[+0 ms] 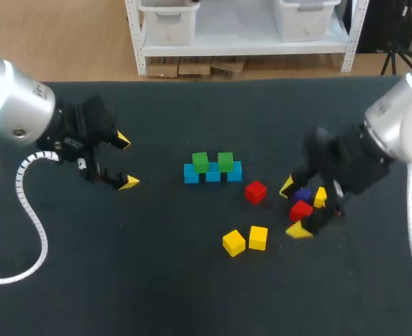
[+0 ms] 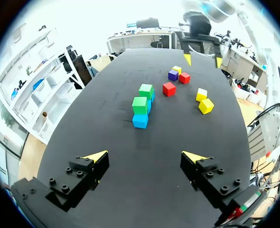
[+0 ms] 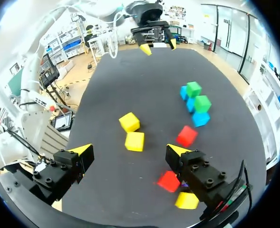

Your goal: Place the blue cubes, place green cubes on the blue cubes, place the yellow cubes on the green cubes, then place the red cubes on the yellow cubes, and place purple cube on the red cubes.

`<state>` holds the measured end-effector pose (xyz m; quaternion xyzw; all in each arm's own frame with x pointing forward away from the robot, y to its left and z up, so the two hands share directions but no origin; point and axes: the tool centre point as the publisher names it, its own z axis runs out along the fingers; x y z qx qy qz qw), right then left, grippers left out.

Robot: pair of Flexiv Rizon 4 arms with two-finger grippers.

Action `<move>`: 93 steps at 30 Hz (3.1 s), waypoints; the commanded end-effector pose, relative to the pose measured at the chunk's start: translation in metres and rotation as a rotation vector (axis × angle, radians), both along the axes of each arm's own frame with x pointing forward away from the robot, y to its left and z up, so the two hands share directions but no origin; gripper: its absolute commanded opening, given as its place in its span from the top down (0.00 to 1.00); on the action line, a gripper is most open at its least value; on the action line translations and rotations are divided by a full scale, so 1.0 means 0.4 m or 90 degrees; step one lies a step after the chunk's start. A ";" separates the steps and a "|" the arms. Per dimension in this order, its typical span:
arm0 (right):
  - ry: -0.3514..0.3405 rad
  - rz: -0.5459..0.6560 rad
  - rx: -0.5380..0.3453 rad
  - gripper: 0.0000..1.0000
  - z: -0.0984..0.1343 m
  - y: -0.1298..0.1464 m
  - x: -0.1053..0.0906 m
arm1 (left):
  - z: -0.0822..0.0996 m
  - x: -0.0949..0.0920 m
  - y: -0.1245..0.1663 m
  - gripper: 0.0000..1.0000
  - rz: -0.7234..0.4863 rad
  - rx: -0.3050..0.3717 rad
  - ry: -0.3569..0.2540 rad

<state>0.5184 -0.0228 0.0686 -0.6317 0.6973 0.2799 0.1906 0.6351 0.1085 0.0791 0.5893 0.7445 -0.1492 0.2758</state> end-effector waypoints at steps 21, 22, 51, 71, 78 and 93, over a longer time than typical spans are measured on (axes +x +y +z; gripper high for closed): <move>-0.047 -0.040 -0.006 0.00 -0.164 0.083 -0.010 | -0.002 -0.003 0.006 0.00 -0.003 -0.006 -0.003; -0.047 -0.040 -0.006 0.00 -0.166 0.085 -0.007 | -0.002 -0.003 0.006 0.00 -0.003 -0.006 -0.003; -0.049 -0.044 -0.039 1.00 -0.178 0.093 0.032 | -0.002 -0.003 0.006 0.00 -0.003 -0.006 -0.003; -0.017 0.066 -0.070 1.00 -0.008 0.108 0.249 | -0.002 -0.003 0.006 0.00 -0.003 -0.006 -0.003; -0.037 0.052 -0.070 1.00 0.025 0.174 0.313 | -0.002 -0.003 0.006 0.00 -0.003 -0.006 -0.003; -0.076 0.037 -0.042 1.00 0.020 0.274 0.370 | -0.002 -0.003 0.006 0.00 -0.003 -0.006 -0.003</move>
